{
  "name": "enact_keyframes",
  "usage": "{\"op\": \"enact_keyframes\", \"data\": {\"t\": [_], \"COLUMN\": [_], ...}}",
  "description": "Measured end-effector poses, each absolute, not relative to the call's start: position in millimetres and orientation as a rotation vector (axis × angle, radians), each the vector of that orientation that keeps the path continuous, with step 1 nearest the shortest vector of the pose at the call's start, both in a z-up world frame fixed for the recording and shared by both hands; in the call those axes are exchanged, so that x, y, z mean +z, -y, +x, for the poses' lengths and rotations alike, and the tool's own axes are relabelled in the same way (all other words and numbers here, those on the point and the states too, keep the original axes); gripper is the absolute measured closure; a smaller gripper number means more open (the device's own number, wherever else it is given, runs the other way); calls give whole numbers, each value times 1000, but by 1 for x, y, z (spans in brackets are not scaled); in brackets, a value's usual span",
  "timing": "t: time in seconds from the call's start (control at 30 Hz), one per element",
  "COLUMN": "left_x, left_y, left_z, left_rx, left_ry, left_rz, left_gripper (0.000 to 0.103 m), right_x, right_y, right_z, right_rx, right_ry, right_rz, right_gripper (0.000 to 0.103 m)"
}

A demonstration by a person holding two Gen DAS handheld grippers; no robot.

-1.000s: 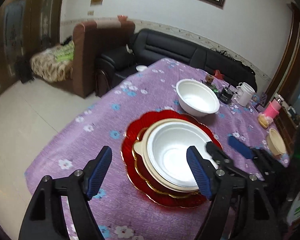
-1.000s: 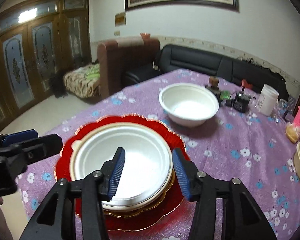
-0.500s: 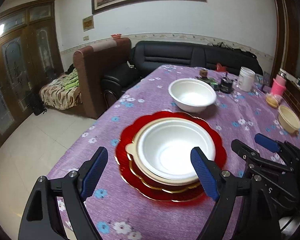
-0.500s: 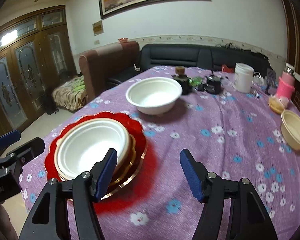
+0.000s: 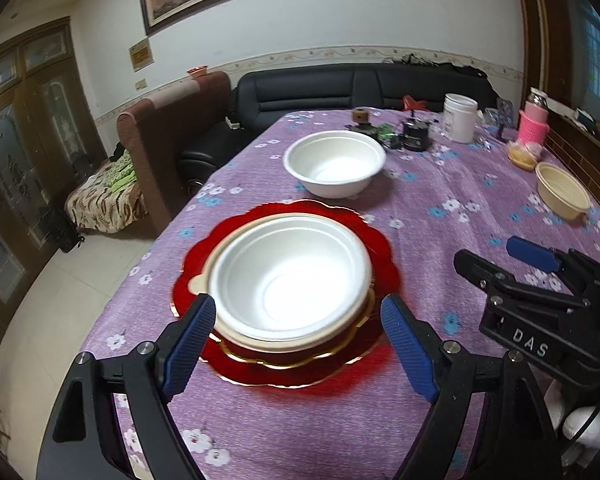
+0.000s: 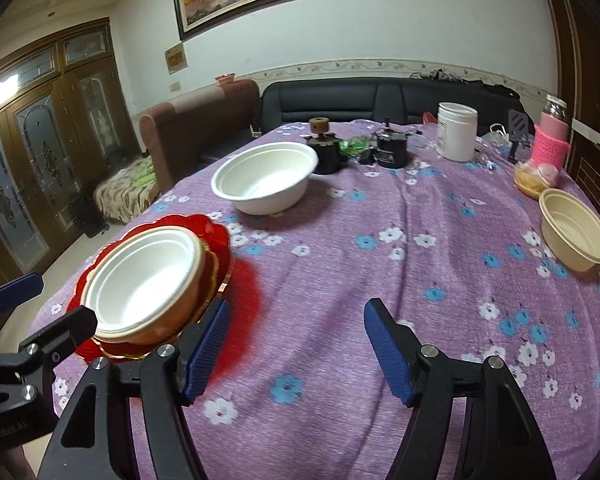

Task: Organize plates and bowls
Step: 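Move the right tool to the tan plastic bowl and grip its rim, then grip the tan bowl rim with the left gripper beside the right gripper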

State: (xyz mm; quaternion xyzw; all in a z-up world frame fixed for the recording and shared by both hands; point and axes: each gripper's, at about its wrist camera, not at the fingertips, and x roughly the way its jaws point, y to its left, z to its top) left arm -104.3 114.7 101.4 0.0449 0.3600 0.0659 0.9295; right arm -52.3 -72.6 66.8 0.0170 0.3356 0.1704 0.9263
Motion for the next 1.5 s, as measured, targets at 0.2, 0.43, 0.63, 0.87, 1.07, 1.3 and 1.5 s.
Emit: {"op": "enact_keyframes", "data": {"t": [0.2,0.43,0.63,0.87,1.07,1.3,1.5], "left_x": [98,90,81,71,70,81,83], "left_y": [-93,-69,-50,-29,-13,-22,-20], "left_z": [-103,-96,-87,-75,-79,-78,-60], "left_rx": [36,-33,-43,-63,-94,-114,-172], "left_ry": [-749,-764,-789,-822,-822,-822,-881], "left_rz": [72,81,117,140,175,125,55], "left_gripper": [19,19,19,19,19,19,19], "right_x": [66,66,47,16,8,8,3], "right_y": [118,283,384,416,414,372,300], "right_z": [-34,6,27,50,56,54,39], "right_rx": [204,-203,-352,-254,-125,146,396], "right_ry": [-717,-697,-661,-710,-719,-876,-1110], "right_rz": [44,335,559,696,776,843,686], "right_gripper": [29,29,30,40,91,93,91]}}
